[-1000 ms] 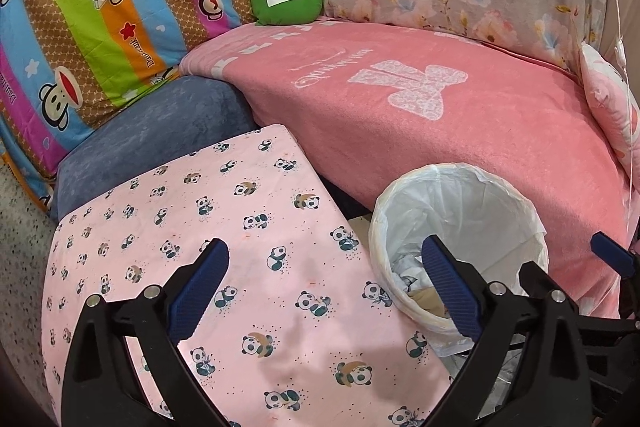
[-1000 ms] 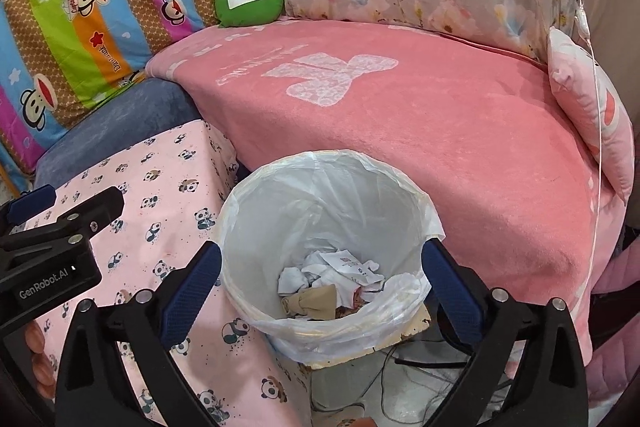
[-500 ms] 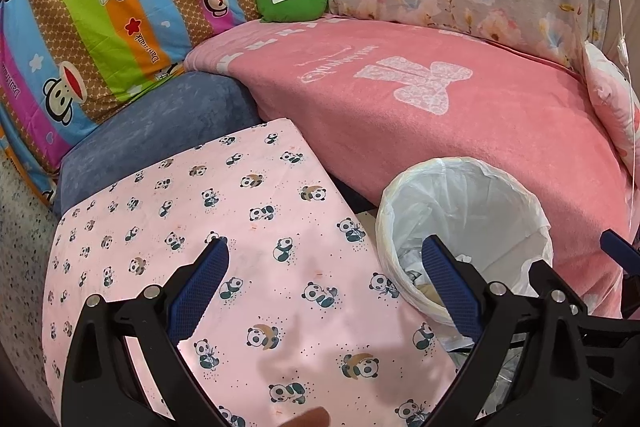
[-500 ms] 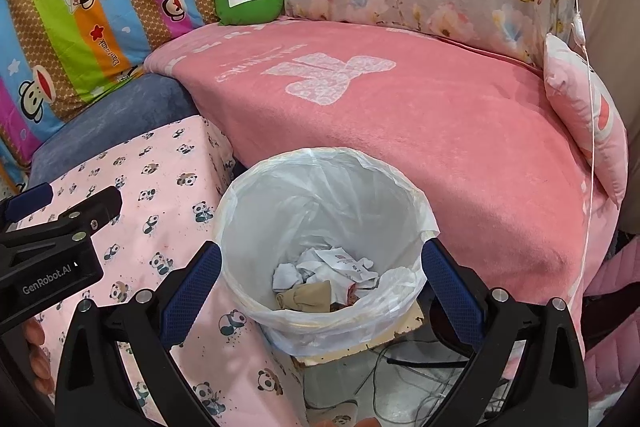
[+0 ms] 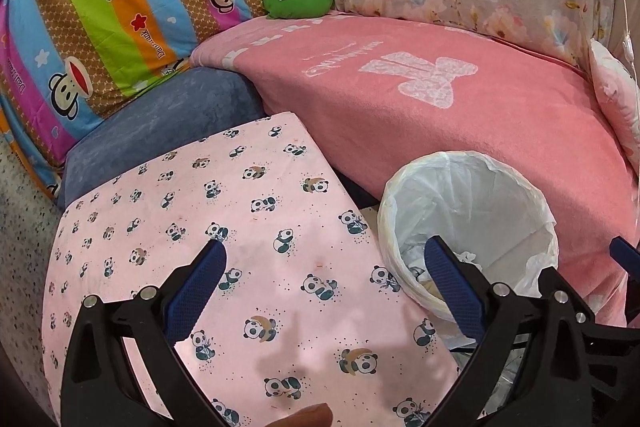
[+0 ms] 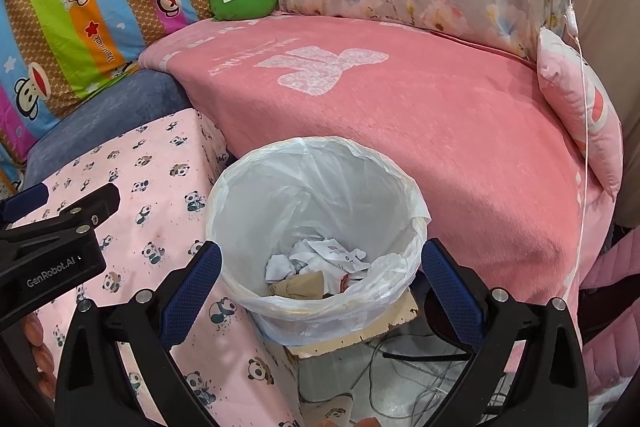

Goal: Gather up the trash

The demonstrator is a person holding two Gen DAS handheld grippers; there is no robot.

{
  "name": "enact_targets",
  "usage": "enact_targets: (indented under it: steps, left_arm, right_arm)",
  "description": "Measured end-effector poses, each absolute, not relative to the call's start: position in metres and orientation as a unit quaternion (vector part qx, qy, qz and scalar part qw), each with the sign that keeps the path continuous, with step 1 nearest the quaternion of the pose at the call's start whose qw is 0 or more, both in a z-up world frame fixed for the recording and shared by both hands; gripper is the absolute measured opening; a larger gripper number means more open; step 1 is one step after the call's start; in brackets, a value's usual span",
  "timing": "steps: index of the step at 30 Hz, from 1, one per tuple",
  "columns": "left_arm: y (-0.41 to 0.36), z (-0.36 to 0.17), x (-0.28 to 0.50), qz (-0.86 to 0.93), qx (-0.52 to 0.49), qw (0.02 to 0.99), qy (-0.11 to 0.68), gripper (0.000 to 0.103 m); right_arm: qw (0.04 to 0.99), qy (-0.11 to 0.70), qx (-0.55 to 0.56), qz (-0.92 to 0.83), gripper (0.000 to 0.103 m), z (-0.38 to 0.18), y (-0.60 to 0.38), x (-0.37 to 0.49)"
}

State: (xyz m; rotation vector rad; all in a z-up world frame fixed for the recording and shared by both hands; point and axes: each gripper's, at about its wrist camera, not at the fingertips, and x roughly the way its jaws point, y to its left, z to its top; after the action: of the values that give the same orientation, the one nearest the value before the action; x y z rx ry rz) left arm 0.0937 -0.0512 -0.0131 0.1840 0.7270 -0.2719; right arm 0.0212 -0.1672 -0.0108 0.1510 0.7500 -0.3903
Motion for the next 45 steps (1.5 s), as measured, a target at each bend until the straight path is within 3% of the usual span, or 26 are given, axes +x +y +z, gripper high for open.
enact_targets:
  steps: [45]
  left_arm:
    - [-0.053,-0.031,0.086,-0.137,0.074,0.911,0.382,0.096]
  right_arm:
    - [0.9,0.377,0.086,-0.202,0.099,-0.027,-0.176,0.009]
